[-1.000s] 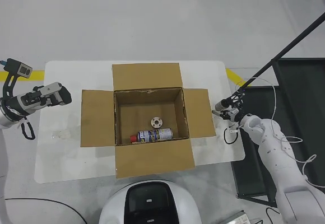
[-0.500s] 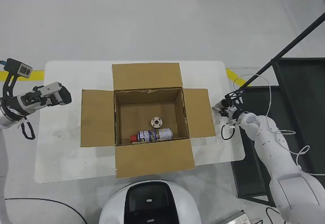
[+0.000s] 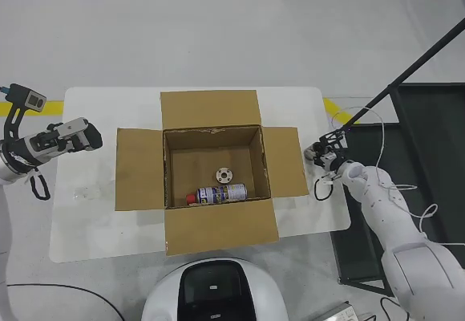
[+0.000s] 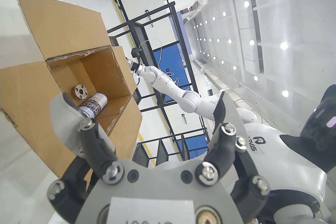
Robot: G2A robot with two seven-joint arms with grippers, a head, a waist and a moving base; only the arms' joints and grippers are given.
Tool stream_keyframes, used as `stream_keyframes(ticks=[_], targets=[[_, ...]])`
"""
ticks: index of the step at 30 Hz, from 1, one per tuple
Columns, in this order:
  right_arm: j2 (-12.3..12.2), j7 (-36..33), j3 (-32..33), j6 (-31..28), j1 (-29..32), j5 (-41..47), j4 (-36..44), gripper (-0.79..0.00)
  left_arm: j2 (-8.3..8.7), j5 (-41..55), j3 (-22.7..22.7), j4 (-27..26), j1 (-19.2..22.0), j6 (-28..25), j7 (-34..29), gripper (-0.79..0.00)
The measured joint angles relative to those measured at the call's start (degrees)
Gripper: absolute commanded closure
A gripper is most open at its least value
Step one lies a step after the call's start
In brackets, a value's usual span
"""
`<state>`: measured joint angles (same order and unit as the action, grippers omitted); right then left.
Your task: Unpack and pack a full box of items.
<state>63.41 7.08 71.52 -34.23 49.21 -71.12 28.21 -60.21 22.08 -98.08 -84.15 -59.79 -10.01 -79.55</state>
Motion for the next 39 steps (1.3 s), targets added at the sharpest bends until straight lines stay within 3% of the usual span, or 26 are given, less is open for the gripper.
stream_keyframes(ticks=[7, 11, 17, 23, 32, 39], targets=[[-3.1, 8.6, 4.6, -0.5, 5.2, -2.4, 8.9, 0.000, 0.00, 0.0, 0.0, 0.0, 0.0, 0.0, 0.0, -0.785], [-5.6, 10.6, 10.4, 0.3, 12.8, -3.9, 23.3, 0.000, 0.00, 0.0, 0.0, 0.0, 0.0, 0.0, 0.0, -0.785], [-7.4, 2.7, 17.1, -0.6, 25.9, -2.9, 51.4, 0.000, 0.00, 0.0, 0.0, 0.0, 0.0, 0.0, 0.0, -0.785], [-7.3, -6.9, 13.6, -4.1, 29.5, -3.1, 69.4, 0.000, 0.00, 0.0, 0.0, 0.0, 0.0, 0.0, 0.0, -0.785], [-5.2, -19.1, 0.2, -3.1, 21.8, 1.9, 68.3, 0.000, 0.00, 0.0, 0.0, 0.0, 0.0, 0.0, 0.0, -0.785], [-5.2, -19.1, 0.0, -3.1, 21.6, 1.9, 68.2, 0.000, 0.00, 0.0, 0.0, 0.0, 0.0, 0.0, 0.0, -0.785]])
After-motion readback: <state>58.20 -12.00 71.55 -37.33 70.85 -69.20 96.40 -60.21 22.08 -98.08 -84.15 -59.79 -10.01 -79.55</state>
